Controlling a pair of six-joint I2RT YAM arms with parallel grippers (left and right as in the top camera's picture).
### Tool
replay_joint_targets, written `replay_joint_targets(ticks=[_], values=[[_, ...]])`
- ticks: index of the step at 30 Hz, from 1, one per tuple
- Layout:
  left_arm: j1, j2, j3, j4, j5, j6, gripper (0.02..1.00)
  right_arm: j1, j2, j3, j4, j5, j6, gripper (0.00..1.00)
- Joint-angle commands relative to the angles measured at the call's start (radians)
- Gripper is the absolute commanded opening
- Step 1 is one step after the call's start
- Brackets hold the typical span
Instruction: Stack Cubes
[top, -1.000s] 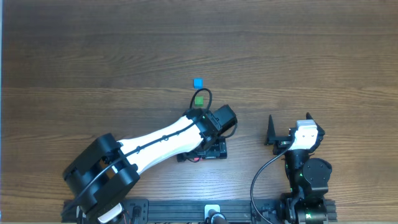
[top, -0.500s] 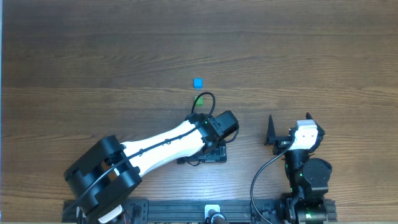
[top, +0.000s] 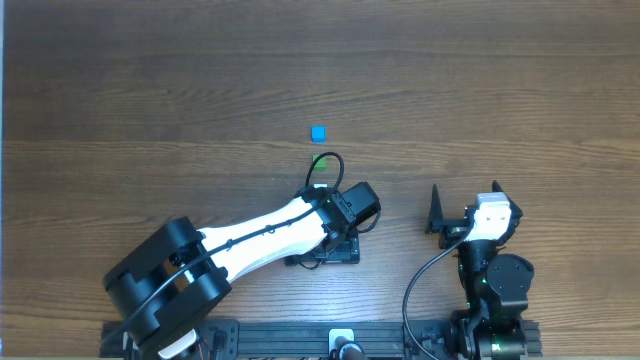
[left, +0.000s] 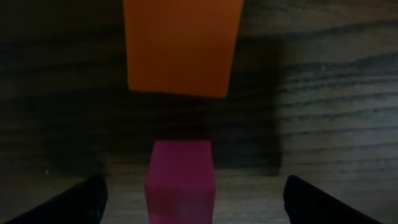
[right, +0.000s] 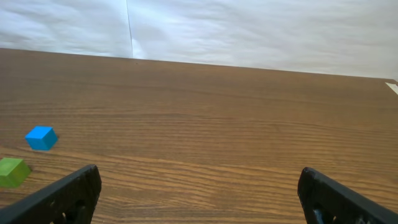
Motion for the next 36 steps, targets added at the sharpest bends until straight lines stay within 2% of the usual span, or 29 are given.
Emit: replay_joint_targets(ticks=[1, 11, 15, 24, 32, 36], values=[[0.000, 0.016, -0.011, 0.007, -0.020, 0.003, 0.862, -0.007, -0.011, -0.008, 0.000, -0.008, 0.003, 0.993], [0.000, 0.027, -0.011, 0.008, -0.023, -0.005, 0.706, -0.007, -0.011, -0.008, 0.000, -0.008, 0.003, 0.991], [0.000, 0.028, -0.011, 0.008, -0.023, -0.008, 0.614, -0.007, -0.011, -0.008, 0.000, -0.008, 0.003, 0.991], [0.000, 0.035, -0.016, 0.001, -0.023, -0.015, 0.544, -0.007, -0.011, -0.008, 0.000, -0.008, 0.003, 0.991], [0.000, 0.041, -0.016, 0.002, -0.023, -0.018, 0.413, -0.007, -0.011, -0.008, 0.000, -0.008, 0.003, 0.993], [0.001, 0.041, -0.016, 0.002, -0.027, -0.019, 0.389, -0.007, -0.011, -0.008, 0.000, -0.008, 0.003, 0.991]])
